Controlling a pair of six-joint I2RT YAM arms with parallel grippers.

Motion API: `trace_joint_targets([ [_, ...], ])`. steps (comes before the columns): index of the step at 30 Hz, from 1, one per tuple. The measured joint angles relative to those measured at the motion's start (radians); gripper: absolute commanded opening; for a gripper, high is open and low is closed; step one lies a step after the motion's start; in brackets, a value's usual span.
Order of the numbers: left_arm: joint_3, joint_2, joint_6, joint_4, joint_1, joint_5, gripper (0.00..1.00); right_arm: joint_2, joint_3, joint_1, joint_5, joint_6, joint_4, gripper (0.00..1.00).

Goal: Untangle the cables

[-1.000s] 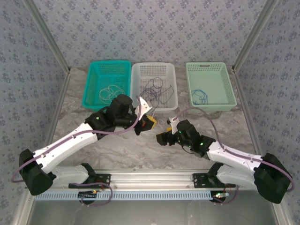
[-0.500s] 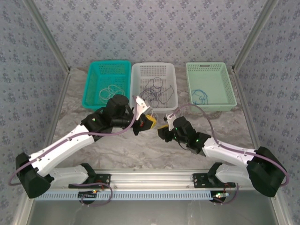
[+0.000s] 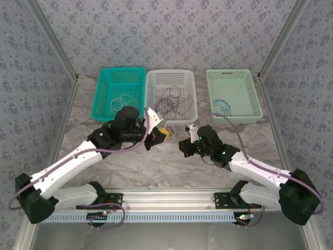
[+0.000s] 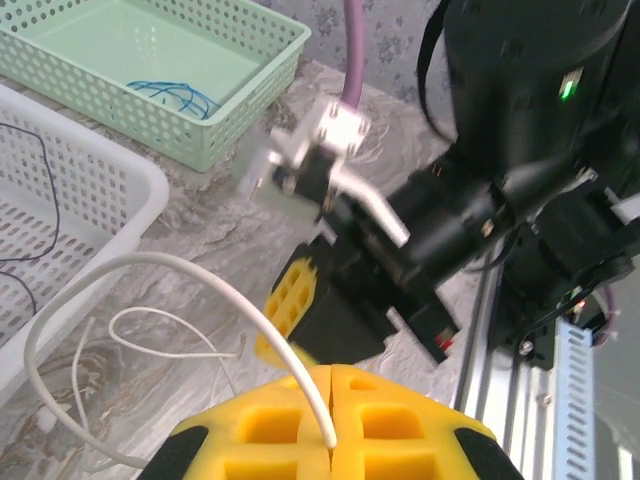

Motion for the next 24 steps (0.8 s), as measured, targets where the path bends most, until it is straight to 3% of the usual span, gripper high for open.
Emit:
trace_joint_targets([
  [9,-0.072,0.000,0.099,-0.001,0.002,0.009,0.02,-0.080,0.017,-0.232,-0.306,0.121,-0.065,0.00],
  [13,-0.076,-0.002,0.117,0.000,0.002,0.013,0.02,-0.076,0.017,-0.262,-0.396,0.180,-0.061,0.04],
  [14,-0.076,-0.004,0.117,0.000,0.002,0.013,0.02,-0.073,0.017,-0.261,-0.404,0.180,-0.061,0.08],
  [17,-0.076,-0.011,0.116,0.008,0.002,0.013,0.01,-0.068,0.021,-0.211,-0.375,0.136,-0.100,0.35],
  [21,-0.076,-0.012,0.100,0.018,0.002,0.012,0.01,-0.102,0.008,-0.074,-0.262,0.055,-0.126,0.64],
  [24,-0.075,-0.010,0.082,0.018,0.002,0.013,0.01,-0.172,-0.035,0.000,-0.151,0.013,-0.118,0.69],
])
